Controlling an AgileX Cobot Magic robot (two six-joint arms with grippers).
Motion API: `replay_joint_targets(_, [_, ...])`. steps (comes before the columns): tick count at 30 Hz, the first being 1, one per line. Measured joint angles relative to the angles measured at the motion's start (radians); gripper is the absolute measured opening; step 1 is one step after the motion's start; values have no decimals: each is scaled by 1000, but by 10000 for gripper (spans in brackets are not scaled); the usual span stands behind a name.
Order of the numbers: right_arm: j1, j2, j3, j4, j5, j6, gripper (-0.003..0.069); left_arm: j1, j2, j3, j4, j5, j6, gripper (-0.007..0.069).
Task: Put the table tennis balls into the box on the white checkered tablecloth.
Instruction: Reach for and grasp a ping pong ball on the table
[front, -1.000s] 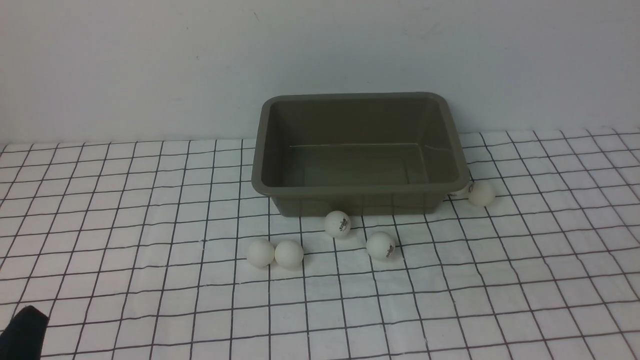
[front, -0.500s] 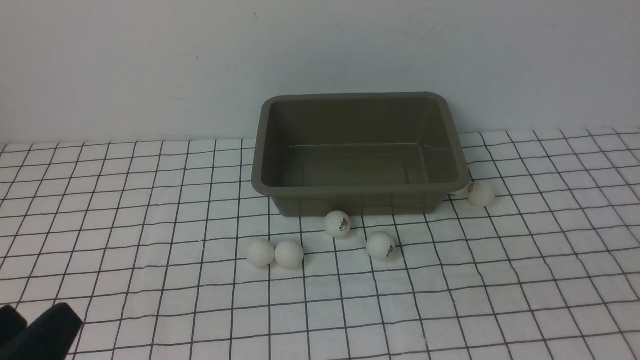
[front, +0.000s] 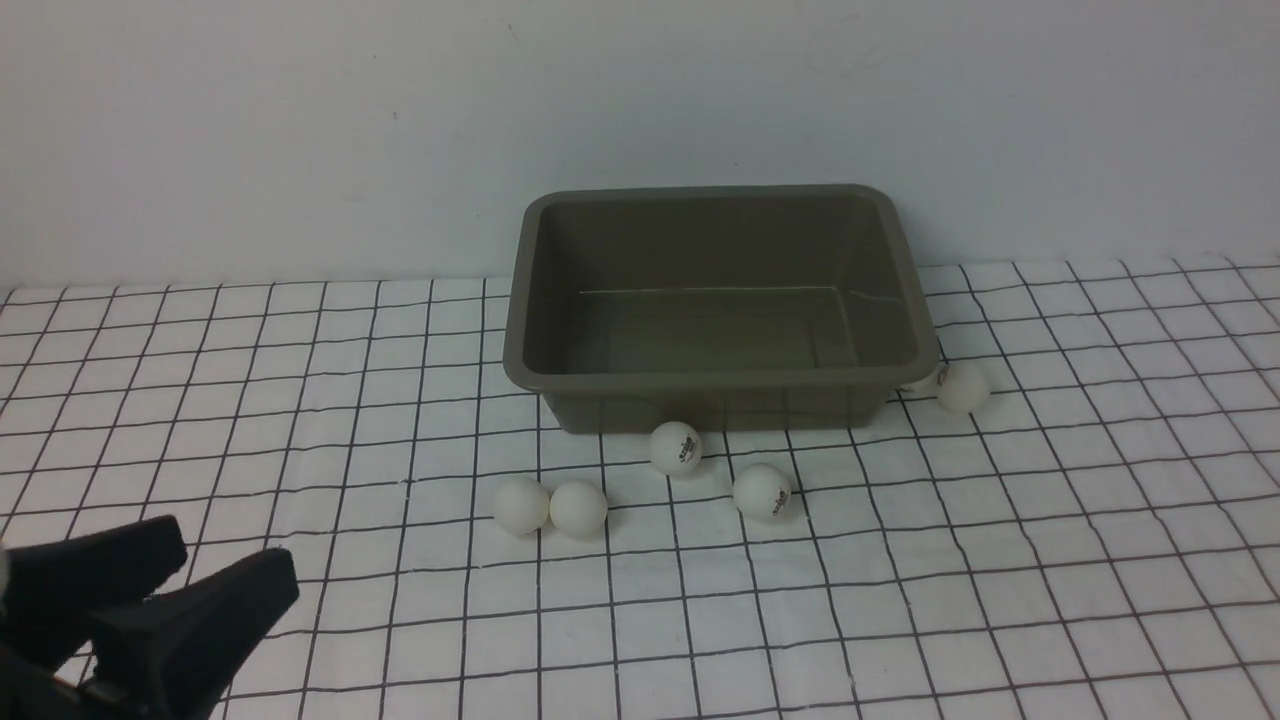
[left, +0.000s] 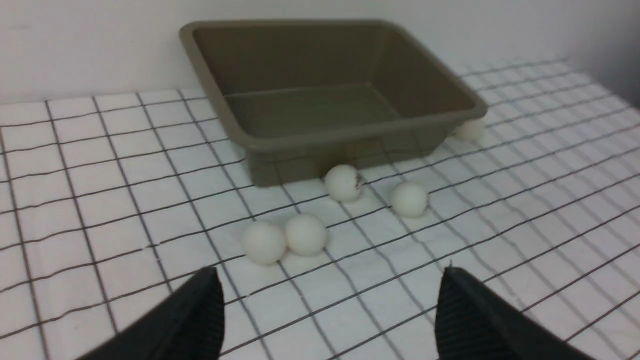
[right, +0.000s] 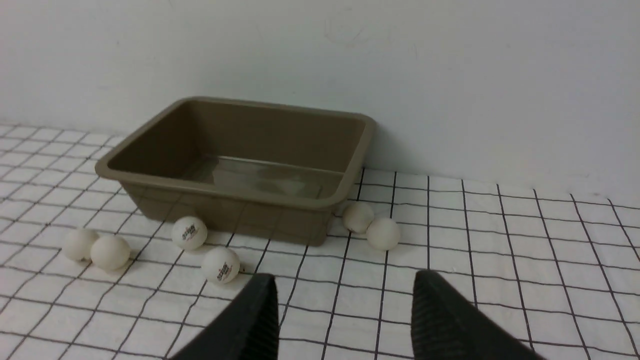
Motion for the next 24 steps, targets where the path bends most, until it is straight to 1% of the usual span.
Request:
replay_joint_targets(5, [0,111,0,97,0,-139,336,0,197,-89,130,0,45,510])
replay_joint_targets(10, [0,228,0,158,-1,-208,336,0,307,-137,184,0,47,510])
replay_joint_targets(14, [0,374,-11,171,-1,-237,336,0,375,-157,181,5,48,510])
replay_joint_targets(18, [0,512,-66,174,-13,-263,336,0,400,-159,153,29,52,510])
replay_joint_targets(24, [0,755,-224,153,-86,-330,346,0,402,-160,127,58,120,510])
